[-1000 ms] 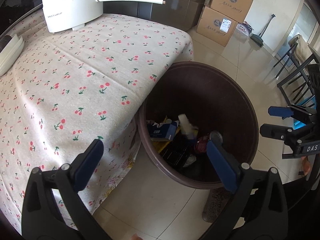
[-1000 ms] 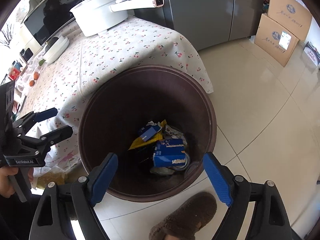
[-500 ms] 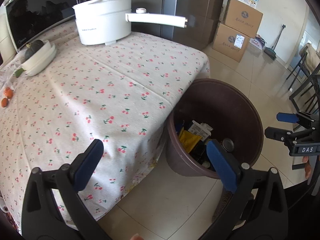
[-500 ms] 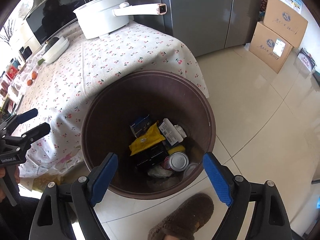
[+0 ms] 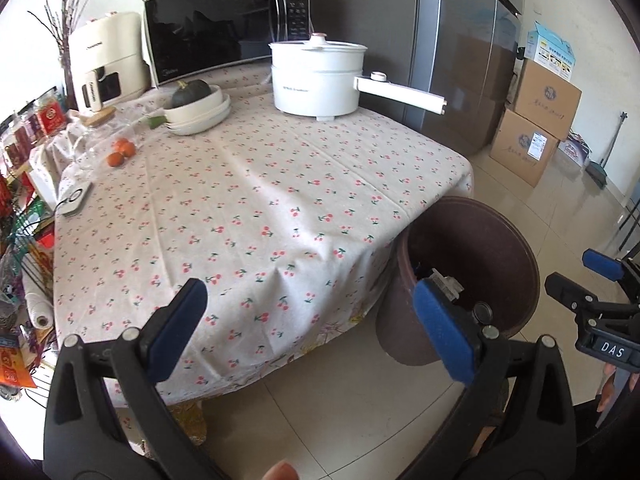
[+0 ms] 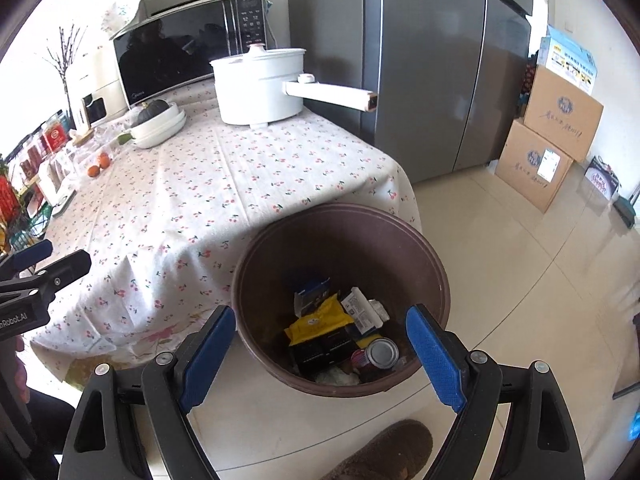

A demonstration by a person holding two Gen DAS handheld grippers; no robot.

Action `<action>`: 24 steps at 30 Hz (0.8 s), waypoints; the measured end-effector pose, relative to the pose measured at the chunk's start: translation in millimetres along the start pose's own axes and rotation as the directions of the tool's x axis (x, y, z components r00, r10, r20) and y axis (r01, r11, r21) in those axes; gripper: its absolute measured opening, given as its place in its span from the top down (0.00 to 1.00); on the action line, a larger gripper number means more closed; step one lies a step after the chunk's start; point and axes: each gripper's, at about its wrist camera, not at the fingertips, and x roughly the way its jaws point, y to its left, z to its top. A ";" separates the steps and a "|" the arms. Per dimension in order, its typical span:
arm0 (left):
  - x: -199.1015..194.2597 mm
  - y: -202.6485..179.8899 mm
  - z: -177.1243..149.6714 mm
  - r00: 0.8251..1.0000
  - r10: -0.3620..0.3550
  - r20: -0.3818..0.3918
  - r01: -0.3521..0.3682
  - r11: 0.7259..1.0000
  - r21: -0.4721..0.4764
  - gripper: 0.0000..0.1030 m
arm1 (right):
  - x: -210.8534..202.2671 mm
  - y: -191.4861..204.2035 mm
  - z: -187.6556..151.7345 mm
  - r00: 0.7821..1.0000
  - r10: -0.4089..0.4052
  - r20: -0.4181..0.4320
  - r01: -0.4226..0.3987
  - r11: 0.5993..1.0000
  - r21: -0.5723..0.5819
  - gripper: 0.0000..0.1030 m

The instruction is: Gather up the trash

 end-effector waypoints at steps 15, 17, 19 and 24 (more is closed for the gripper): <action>-40.8 26.9 -33.7 0.990 0.064 0.129 -0.060 0.998 -0.029 0.01 | -39.7 38.9 -6.9 0.977 -0.030 0.212 0.044 0.997 -0.063 0.09; -41.5 27.1 -32.4 0.989 0.065 0.134 -0.061 0.998 -0.034 0.01 | -39.7 39.2 -6.3 0.976 -0.034 0.215 0.048 0.997 -0.061 0.09; -42.7 25.9 -32.6 0.988 0.066 0.140 -0.061 0.997 -0.043 0.01 | -41.2 39.6 -7.2 0.974 -0.037 0.224 0.051 0.997 -0.058 0.09; -46.1 23.9 -31.9 0.983 0.088 0.161 -0.079 0.995 -0.061 0.01 | -43.5 40.7 -7.4 0.968 -0.042 0.248 0.058 0.997 -0.058 0.09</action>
